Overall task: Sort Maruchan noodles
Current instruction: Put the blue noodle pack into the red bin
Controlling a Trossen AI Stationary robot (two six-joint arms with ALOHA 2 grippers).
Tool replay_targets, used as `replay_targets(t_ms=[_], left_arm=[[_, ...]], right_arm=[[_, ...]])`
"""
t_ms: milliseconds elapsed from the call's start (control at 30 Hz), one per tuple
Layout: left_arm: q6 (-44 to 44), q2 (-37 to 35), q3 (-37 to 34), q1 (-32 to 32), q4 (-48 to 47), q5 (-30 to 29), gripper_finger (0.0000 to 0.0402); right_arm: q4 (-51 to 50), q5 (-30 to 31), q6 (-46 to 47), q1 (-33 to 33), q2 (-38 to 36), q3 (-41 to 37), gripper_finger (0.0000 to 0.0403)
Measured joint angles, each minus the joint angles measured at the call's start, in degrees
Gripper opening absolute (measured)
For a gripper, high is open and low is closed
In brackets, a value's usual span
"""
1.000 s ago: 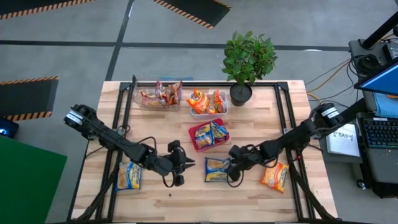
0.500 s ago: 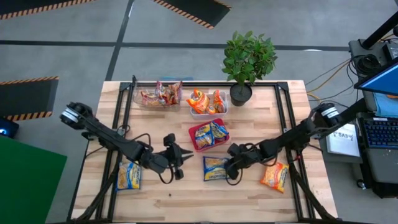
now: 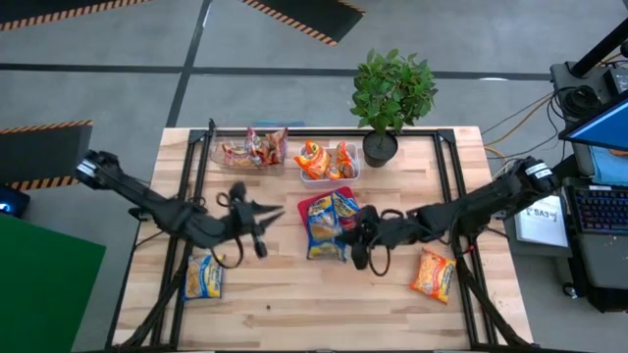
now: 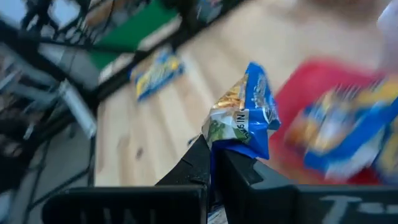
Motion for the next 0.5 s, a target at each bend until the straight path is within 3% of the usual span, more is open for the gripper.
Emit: replay_targets(t_ms=[300, 500], left_arm=[[2.9, -6.4, -4.5, 0.0, -1.2, -3.8, 0.0039], [3.0, -7.0, -8.4, 0.2, -0.7, -7.1, 0.0039]], right_arm=[[0.1, 22.3, -10.6, -4.4, 6.2, 5.5, 0.0009], [0.1, 22.2, -5.0, -6.0, 17.3, 6.4, 0.0009]])
